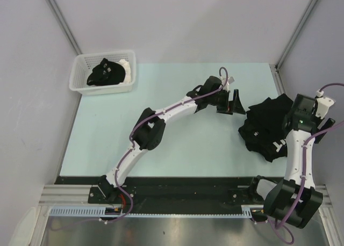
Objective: Fold and stack the t-shirts
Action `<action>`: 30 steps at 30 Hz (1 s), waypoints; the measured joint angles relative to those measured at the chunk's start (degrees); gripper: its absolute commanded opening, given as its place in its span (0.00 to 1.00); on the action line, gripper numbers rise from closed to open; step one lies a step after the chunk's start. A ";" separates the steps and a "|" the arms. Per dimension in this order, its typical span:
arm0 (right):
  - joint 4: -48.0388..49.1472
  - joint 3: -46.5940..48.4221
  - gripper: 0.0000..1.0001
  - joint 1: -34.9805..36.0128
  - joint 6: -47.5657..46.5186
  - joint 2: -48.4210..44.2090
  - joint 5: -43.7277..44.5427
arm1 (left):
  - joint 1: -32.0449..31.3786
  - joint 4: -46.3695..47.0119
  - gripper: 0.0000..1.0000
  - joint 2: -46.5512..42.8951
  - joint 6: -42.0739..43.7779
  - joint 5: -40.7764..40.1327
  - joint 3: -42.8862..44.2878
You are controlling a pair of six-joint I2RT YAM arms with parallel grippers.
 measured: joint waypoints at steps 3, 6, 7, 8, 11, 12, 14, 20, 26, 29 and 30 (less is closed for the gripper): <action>-0.26 2.14 0.89 0.39 0.00 -0.98 -0.57 | -0.02 -1.53 1.00 -1.46 1.11 -0.33 -0.96; -0.48 4.59 0.90 0.72 -0.02 -1.81 -0.81 | 0.00 -2.43 1.00 -3.41 2.36 -0.57 -1.53; -0.59 5.27 0.90 0.83 -0.07 -2.03 -0.81 | 0.00 -2.67 1.00 -4.04 2.73 -0.72 -1.53; -0.70 5.86 0.90 0.96 -0.20 -2.21 -0.79 | 0.00 -2.95 1.00 -4.66 3.06 -0.81 -1.53; -0.94 7.13 0.91 1.42 -0.68 -2.49 -0.76 | 0.11 -3.76 1.00 -6.25 4.07 -0.85 -1.53; -1.03 7.48 0.91 1.60 -0.87 -2.51 -0.74 | 0.22 -3.89 1.00 -6.67 4.31 -0.87 -1.53; -1.20 7.98 0.91 1.92 -1.11 -2.51 -0.74 | 0.35 -4.35 1.00 -7.32 4.79 -1.05 -1.53; -2.58 10.01 1.00 4.13 -0.09 -2.51 -4.02 | 1.22 -6.21 1.00 -10.47 7.52 -1.92 -5.35; -2.97 11.17 1.00 8.70 5.68 -3.98 -19.74 | 4.02 -9.18 1.00 -21.03 12.44 -7.19 -17.88; -2.47 12.33 1.00 9.40 8.07 -4.24 -29.40 | 6.14 -11.23 1.00 -28.70 15.26 -12.09 -24.24; -2.27 13.11 1.00 9.70 8.87 -4.02 -33.38 | 6.84 -11.58 0.99 -31.32 16.20 -13.75 -26.18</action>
